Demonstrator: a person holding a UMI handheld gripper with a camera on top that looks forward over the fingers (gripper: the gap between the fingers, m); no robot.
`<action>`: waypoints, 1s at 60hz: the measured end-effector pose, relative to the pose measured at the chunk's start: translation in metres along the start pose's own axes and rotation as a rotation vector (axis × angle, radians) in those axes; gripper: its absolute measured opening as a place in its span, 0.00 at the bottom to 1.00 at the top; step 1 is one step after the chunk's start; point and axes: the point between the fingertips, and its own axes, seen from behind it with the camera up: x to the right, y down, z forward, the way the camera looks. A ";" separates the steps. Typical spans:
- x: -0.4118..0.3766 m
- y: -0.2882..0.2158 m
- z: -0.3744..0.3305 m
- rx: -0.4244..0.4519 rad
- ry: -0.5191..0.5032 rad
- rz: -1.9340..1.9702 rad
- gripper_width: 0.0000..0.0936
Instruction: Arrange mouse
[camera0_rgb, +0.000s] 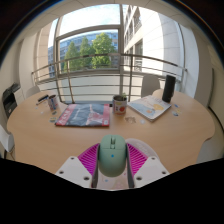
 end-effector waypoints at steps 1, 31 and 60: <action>0.003 0.007 0.004 -0.020 -0.001 -0.001 0.43; 0.020 0.032 -0.046 -0.091 0.011 -0.029 0.91; -0.022 0.065 -0.272 -0.033 0.084 -0.033 0.91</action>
